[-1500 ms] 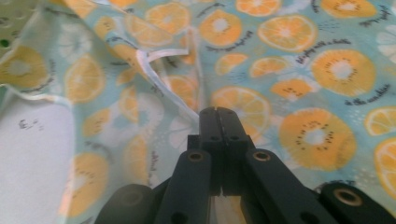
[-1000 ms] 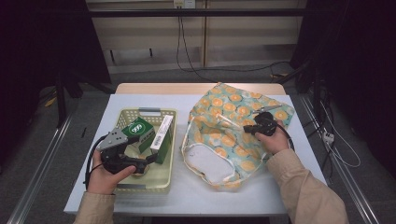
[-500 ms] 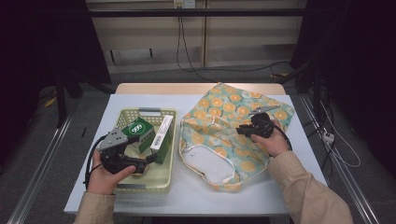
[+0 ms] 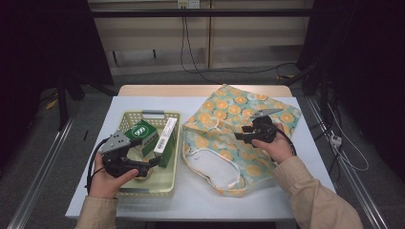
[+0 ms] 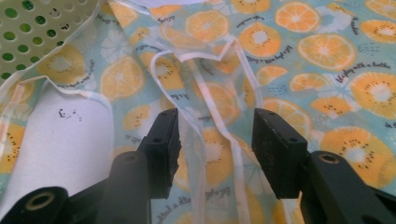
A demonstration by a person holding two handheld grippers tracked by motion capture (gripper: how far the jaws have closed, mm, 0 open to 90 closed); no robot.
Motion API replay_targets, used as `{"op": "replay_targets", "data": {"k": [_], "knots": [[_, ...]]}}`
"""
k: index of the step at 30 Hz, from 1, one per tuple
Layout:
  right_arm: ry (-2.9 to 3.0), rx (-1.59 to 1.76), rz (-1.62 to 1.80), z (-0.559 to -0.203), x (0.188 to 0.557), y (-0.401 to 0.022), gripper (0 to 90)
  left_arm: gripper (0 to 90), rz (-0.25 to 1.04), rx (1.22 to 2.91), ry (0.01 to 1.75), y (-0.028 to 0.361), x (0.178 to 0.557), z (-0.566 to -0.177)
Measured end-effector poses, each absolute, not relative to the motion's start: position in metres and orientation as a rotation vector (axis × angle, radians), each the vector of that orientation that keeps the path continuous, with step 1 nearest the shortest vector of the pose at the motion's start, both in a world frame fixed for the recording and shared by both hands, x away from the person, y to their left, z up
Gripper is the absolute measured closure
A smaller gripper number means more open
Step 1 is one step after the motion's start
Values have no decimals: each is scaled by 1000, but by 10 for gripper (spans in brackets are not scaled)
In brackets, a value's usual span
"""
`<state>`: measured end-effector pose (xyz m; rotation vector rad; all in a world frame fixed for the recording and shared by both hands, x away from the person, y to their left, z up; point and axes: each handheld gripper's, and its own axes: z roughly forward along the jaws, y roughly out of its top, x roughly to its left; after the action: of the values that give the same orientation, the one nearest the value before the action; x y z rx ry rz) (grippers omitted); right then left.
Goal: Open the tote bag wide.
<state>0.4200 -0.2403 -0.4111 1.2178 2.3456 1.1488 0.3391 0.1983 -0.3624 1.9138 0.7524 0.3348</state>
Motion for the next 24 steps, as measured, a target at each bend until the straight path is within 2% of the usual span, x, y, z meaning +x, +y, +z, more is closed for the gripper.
{"op": "replay_targets", "data": {"k": [14, 16, 18, 20, 21, 24], "knots": [[2340, 1213, 1199, -404, 416, -230, 532, 53, 335, 1911, 752, 199, 339, -361], [2333, 1207, 1210, -400, 415, -229, 581, 54, 332, 1910, 755, 198, 339, -362], [2343, 1187, 1240, -396, 413, -226, 678, 54, 333, 1913, 752, 198, 339, -362], [2362, 1141, 1282, -392, 409, -221, 853, 54, 332, 1913, 751, 198, 338, -362], [2382, 1109, 1310, -390, 407, -218, 900, 54, 333, 1913, 751, 198, 339, -362], [2463, 1039, 1313, -392, 400, -206, 900, 54, 333, 1912, 754, 198, 339, -362]]}}
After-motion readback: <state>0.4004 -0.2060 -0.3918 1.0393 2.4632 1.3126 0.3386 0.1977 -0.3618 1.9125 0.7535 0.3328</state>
